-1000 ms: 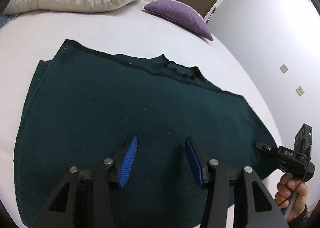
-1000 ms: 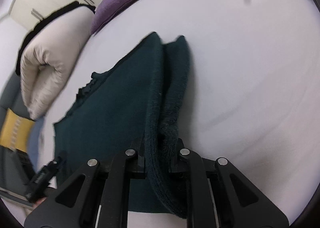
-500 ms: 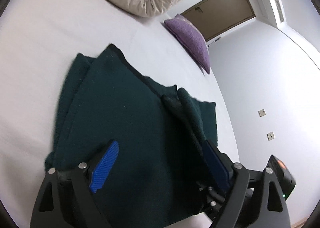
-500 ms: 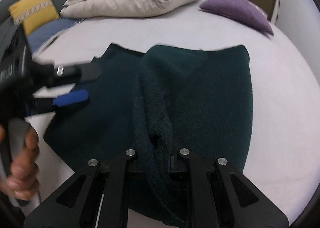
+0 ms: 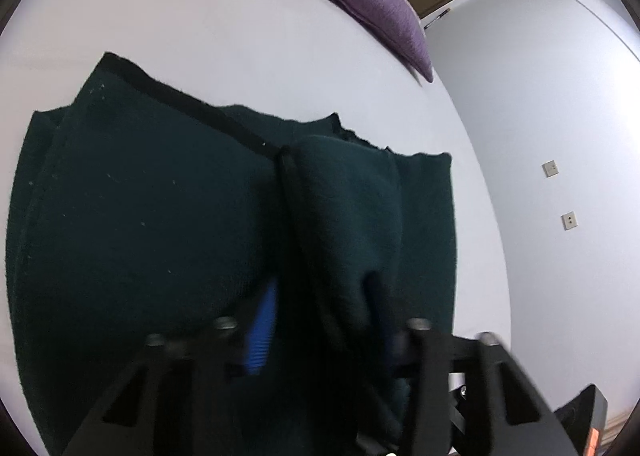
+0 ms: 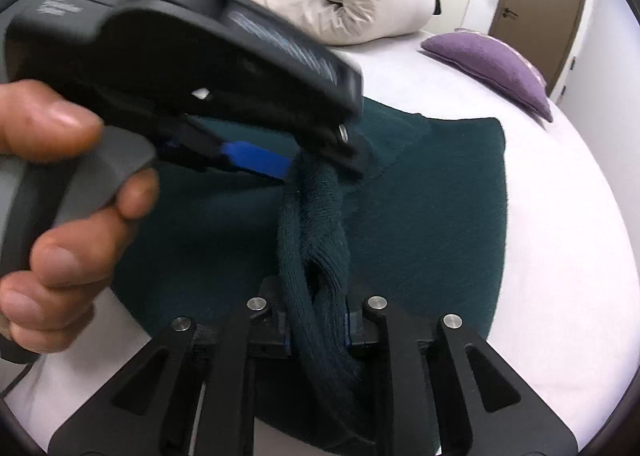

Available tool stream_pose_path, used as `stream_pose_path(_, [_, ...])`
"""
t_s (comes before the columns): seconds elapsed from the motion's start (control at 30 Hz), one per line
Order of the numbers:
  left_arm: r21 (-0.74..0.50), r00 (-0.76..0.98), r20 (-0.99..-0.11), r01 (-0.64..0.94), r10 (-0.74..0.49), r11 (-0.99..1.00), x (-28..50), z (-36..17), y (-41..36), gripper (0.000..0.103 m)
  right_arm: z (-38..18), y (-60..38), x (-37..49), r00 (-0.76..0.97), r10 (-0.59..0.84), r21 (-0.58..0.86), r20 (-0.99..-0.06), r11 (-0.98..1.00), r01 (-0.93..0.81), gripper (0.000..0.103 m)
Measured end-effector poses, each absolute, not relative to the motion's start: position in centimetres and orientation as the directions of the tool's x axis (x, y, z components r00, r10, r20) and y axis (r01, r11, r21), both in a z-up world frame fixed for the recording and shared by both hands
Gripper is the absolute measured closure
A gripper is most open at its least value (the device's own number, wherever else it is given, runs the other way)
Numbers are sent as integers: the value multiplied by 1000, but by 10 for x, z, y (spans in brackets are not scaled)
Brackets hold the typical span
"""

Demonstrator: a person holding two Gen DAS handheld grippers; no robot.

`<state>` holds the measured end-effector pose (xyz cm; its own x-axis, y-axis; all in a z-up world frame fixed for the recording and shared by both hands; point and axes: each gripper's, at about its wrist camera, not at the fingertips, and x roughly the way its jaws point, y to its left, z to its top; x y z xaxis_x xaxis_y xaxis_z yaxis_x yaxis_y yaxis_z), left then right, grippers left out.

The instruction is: Fold small clothes

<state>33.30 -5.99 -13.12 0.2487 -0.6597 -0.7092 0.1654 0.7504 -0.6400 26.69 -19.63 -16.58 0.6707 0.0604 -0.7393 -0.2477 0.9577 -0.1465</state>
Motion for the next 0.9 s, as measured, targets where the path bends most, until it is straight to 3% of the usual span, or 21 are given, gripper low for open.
stream_pose_path(0.03, [-649, 245, -704, 159, -667, 744, 333, -133, -60, 76, -168, -197, 263, 666, 75, -135, -743, 957, -258, 82])
stream_pose_path(0.1, [-660, 241, -697, 152, -675, 736, 333, -135, -58, 86, -165, -202, 254, 651, 128, -86, -748, 954, -286, 67])
stream_pose_path(0.3, [-689, 236, -666, 168, -708, 705, 330, -129, -44, 90, -142, -247, 208, 633, 370, 195, -680, 924, -330, 65])
stream_pose_path(0.43, [-698, 245, -652, 176, -717, 695, 327, -121, -30, 90, -131, -303, 201, 658, 475, 415, -585, 872, -260, 65])
stream_pose_path(0.57, [-695, 284, -649, 155, -706, 702, 327, -112, -4, 90, -134, -369, 206, 658, 666, 728, -352, 637, -255, 60])
stream_pose_path(0.63, [-689, 302, -654, 142, -694, 711, 329, -111, 16, 90, -137, -379, 208, 658, 684, 742, -316, 610, -278, 60])
stream_pose_path(0.77, [-673, 333, -664, 125, -670, 729, 330, -109, 46, 90, -156, -354, 219, 657, 497, 539, -566, 827, -161, 60])
stream_pose_path(0.9, [-660, 354, -673, 110, -649, 743, 334, -107, 71, 90, -167, -323, 241, 657, 372, 356, -655, 920, -165, 60])
